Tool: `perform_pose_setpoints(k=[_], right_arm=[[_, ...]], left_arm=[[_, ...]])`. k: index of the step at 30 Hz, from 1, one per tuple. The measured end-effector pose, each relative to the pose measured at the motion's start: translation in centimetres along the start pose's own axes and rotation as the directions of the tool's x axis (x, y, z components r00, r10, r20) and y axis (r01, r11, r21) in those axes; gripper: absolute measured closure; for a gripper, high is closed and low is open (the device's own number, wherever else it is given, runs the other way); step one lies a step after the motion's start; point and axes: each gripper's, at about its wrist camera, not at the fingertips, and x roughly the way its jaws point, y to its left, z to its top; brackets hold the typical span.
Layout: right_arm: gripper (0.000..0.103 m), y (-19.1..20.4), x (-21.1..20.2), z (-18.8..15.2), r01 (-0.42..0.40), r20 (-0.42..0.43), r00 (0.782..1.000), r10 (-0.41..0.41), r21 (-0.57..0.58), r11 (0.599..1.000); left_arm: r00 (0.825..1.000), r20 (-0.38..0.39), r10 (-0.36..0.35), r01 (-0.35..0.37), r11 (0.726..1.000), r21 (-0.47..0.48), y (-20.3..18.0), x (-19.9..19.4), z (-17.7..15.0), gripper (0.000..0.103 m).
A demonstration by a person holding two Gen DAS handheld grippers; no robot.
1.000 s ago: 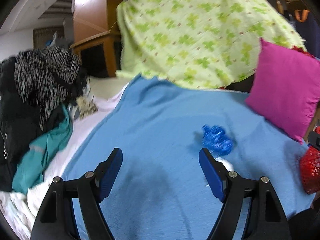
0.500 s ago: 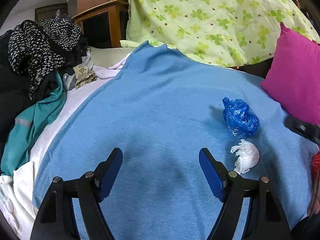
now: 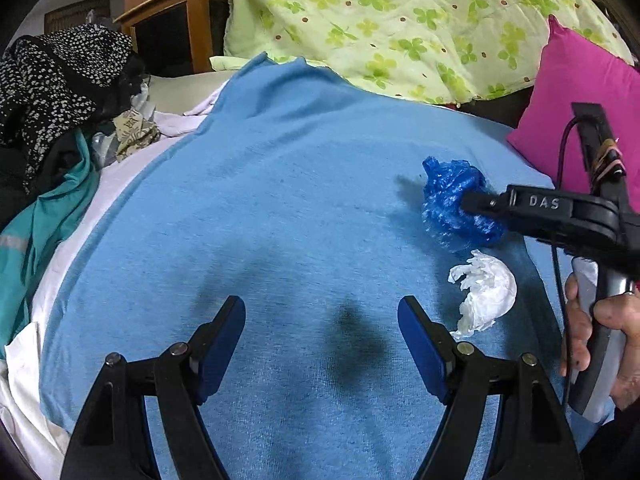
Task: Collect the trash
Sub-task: 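Grasp the white tissue with the left tool while the right tool holds the blue bag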
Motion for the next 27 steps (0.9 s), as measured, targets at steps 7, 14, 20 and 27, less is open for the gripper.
perform_pose_setpoints(k=[7,14,20,27], right_arm=[[0.065,-1.9,-3.7,0.3,-0.006,0.092,0.996,0.0,0.068,0.998],[0.065,-4.1,-8.8,0.1,0.021,0.164,0.986,-0.04,0.118,0.993],[0.065,-6.4,-13.0,-0.9,0.045,0.215,0.974,-0.077,0.152,0.987],[0.065,-8.8,-17.3,-3.2,0.033,0.248,0.965,-0.088,0.22,0.975]], left_arm=[[0.991,0.003,-0.131,0.131,0.991,-0.025,-1.0,0.2,0.3,0.024],[0.966,0.006,-0.258,0.257,0.966,0.04,-4.9,0.6,0.7,0.024],[0.958,-0.058,-0.281,0.285,0.955,0.078,-8.5,2.5,1.0,0.024],[0.965,-0.071,-0.254,0.259,0.962,0.089,-9.9,3.9,1.6,0.024]])
